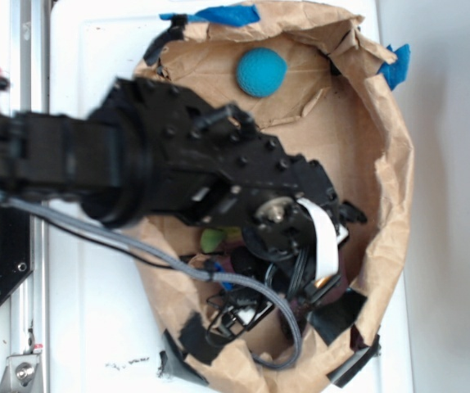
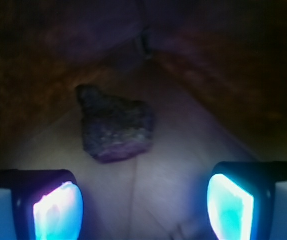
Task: Grab the rock.
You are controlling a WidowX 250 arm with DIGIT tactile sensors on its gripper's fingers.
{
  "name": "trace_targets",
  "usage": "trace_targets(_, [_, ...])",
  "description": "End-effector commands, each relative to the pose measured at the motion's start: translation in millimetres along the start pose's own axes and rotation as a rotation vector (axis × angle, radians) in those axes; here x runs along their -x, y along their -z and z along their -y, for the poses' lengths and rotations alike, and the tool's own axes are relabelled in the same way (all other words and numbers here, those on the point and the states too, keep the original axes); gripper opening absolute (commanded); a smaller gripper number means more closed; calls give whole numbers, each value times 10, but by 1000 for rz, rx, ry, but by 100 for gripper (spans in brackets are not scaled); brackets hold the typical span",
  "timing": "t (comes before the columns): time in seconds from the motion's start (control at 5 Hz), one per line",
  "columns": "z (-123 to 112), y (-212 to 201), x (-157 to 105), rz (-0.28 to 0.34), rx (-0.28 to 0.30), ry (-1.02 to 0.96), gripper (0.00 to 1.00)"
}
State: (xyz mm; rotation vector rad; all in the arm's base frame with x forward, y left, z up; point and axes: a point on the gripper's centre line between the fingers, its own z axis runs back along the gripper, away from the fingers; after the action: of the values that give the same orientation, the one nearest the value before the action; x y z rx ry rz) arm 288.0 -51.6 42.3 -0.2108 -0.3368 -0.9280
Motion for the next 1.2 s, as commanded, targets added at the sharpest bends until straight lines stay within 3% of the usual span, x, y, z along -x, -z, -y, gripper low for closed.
trace_targets(0.0, [199,-35,-312,119,20,188,100])
trace_targets(0.4, [205,86,-462,145,-31,210,100])
trace_targets(0.6, [244,189,-505,140,-14,220,100])
trace_targets(0.8, [295,249,-487,131,-4,225,0])
trace_targets(1.0, [272,252,-466,127,-6,214,0])
